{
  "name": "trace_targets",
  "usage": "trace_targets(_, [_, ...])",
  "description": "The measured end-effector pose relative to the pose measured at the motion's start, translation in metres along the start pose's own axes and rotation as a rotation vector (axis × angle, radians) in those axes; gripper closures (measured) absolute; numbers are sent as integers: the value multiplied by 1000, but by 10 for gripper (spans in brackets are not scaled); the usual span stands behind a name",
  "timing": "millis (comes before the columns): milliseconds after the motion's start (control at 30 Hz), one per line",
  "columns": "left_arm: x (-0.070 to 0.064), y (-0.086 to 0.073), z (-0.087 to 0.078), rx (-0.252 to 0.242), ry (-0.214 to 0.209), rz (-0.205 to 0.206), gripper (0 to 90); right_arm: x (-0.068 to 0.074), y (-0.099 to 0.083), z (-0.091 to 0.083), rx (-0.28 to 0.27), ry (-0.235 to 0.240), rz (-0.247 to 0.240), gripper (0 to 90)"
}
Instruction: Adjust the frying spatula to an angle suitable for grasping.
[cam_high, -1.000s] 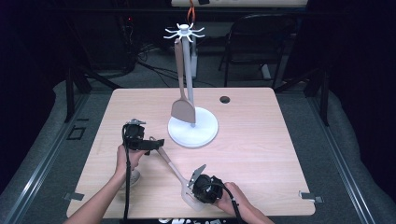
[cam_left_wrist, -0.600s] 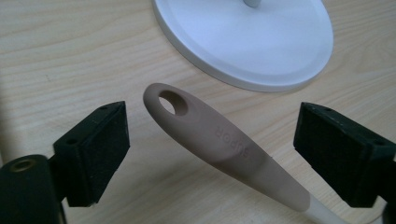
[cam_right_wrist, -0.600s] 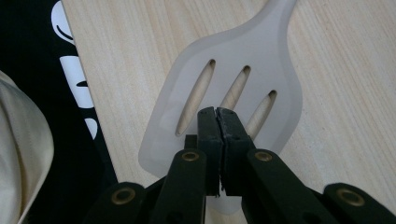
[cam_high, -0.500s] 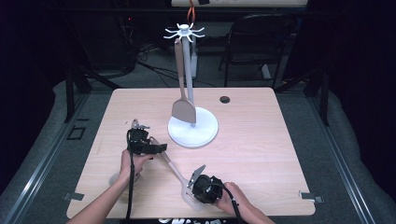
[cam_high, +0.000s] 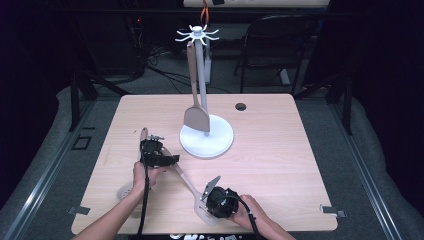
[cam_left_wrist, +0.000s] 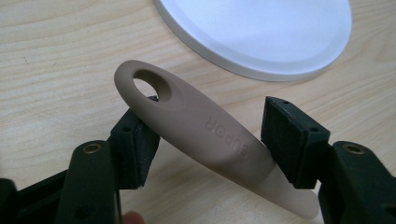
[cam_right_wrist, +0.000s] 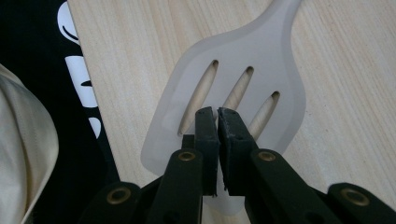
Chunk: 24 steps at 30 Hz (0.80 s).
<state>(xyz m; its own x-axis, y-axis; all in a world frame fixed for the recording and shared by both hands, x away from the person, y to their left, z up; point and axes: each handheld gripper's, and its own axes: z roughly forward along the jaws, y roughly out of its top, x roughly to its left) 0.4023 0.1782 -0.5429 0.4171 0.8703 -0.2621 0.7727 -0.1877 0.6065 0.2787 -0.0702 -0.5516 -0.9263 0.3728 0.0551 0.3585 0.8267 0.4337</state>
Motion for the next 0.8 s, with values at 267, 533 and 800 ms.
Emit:
trace_targets(267, [1,0,-11,-119,-83,-22,472,0,1,-1,-30,30,-3,683])
trace_targets(533, [-3,2,-19,-166,-108,-20,505,-11,9,-1,-104,-64,93,533])
trace_targets(800, [-8,4,-26,-211,-131,-7,533,-25,14,1,-138,-63,177,516])
